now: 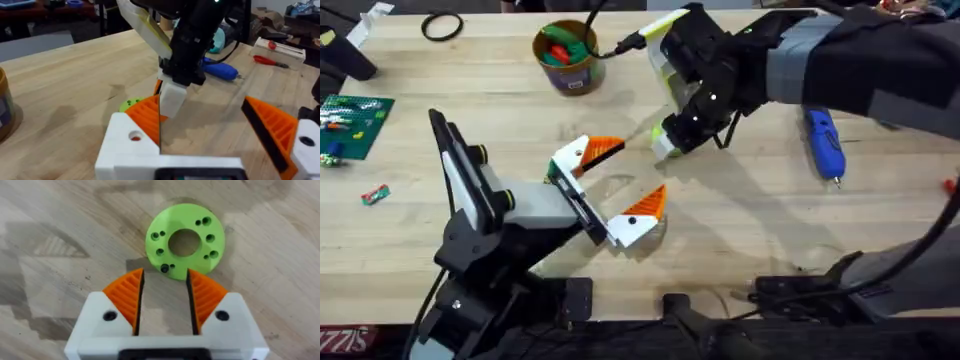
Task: Pick up the gripper from the table and insert it into the empty holder that is missing its gripper. Then pick up a screw, insert it into the mounting hole, and use the screwdriver to tighten it. Finally, clean up the table by picking up the vegetable and placing it into the bucket.
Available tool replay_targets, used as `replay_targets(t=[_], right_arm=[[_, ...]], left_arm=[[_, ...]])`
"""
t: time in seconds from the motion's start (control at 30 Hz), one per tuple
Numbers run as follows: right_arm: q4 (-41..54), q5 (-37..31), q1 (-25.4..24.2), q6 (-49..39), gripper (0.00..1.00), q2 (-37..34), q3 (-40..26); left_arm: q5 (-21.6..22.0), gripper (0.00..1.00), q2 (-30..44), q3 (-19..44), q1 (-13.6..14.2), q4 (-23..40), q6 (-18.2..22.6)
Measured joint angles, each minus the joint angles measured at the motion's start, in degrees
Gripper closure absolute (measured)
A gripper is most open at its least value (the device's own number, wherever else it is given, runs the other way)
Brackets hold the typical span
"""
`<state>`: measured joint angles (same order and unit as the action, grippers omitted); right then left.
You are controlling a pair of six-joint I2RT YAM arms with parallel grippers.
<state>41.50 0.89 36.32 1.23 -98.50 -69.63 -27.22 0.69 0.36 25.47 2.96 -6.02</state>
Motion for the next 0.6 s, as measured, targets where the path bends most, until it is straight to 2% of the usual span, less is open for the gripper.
replay_targets(t=[0.17, 0.47, 0.6], right_arm=[[-0.3, 0.0, 0.0, 0.0, 0.562, -0.3, 0.0], [-1.3, 0.0, 0.3, 0.0, 0.652, -2.5, 0.0], [-1.7, 0.0, 0.3, 0.0, 0.73, -2.5, 0.0]], left_arm=[[0.0, 0.015, 0.0, 0.0, 0.0, 0.0, 0.0], [0.0, 0.015, 0.0, 0.0, 0.0, 0.0, 0.0], [0.0, 0.015, 0.0, 0.0, 0.0, 0.0, 0.0]])
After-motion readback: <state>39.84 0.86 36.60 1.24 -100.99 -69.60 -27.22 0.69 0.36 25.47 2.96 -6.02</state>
